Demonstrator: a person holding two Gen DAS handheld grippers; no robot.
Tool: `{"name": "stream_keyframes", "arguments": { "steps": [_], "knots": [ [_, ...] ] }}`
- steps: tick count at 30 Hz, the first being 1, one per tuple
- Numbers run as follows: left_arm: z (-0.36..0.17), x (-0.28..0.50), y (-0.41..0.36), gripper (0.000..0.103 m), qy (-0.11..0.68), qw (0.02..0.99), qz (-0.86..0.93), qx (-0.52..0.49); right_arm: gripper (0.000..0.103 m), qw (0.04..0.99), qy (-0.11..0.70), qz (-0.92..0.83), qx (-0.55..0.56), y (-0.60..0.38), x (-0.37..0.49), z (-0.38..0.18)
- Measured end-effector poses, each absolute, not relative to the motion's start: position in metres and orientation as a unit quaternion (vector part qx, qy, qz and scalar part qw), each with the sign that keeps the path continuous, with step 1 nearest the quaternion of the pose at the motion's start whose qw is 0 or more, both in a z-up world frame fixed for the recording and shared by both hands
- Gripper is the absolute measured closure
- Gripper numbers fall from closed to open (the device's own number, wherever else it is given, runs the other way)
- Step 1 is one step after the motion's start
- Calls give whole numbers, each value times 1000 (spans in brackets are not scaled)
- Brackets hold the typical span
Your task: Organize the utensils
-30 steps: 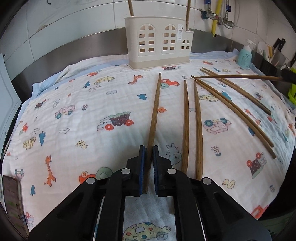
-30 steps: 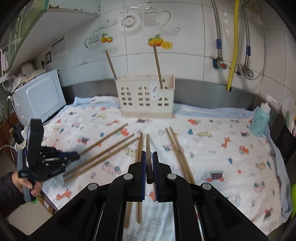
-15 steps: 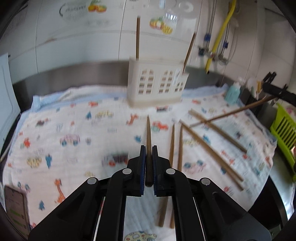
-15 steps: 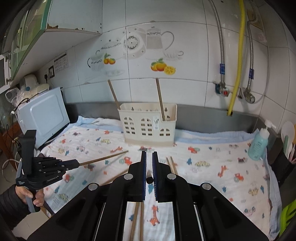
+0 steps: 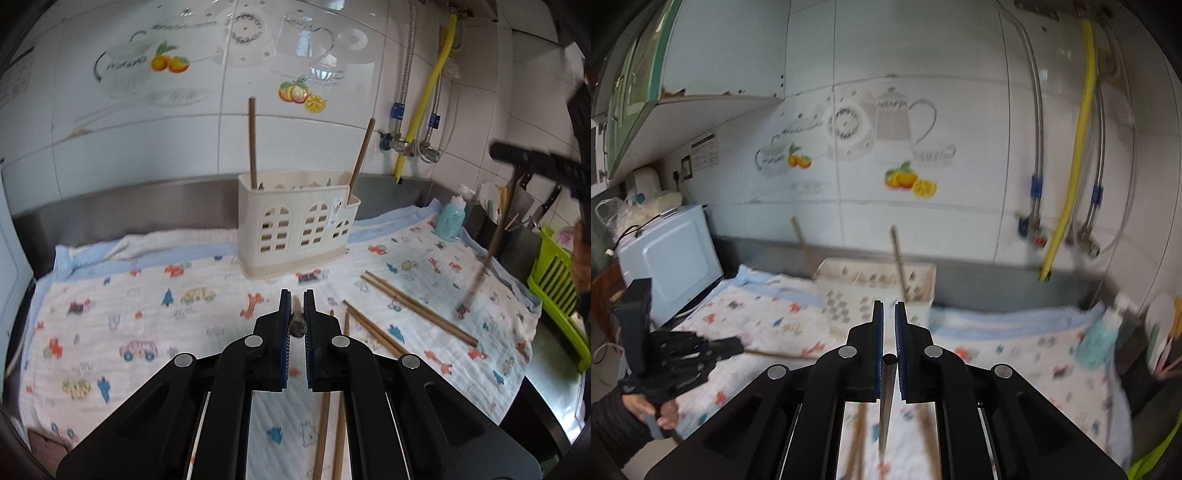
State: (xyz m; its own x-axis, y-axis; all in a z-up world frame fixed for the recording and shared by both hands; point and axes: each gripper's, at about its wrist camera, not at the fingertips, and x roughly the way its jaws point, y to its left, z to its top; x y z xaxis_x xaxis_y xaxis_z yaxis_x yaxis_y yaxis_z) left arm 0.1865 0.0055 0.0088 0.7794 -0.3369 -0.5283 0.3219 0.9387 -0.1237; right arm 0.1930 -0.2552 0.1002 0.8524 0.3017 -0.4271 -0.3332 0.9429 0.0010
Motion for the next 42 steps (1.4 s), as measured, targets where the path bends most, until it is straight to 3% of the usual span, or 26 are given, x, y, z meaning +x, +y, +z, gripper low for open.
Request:
{"name": "stream_keyframes", "arguments": {
  "steps": [8, 12, 31, 33, 42],
  "knots": [
    [21, 206, -4, 97, 273, 944, -184, 0, 103, 971, 189, 140, -38, -253, 247, 148],
    [23, 208, -5, 97, 270, 945, -186, 0, 103, 968, 201, 141, -46, -247, 253, 140],
    [25, 213, -4, 97, 274, 943, -186, -7, 95, 874, 436, 203, -76, -228, 272, -57],
    [25, 213, -6, 97, 276, 943, -186, -2, 89, 866, 452, 202, -77, -226, 279, -72],
    [19, 216, -9, 97, 299, 936, -184, 31, 89, 843, 496, 187, -89, -222, 307, -115]
  ]
}}
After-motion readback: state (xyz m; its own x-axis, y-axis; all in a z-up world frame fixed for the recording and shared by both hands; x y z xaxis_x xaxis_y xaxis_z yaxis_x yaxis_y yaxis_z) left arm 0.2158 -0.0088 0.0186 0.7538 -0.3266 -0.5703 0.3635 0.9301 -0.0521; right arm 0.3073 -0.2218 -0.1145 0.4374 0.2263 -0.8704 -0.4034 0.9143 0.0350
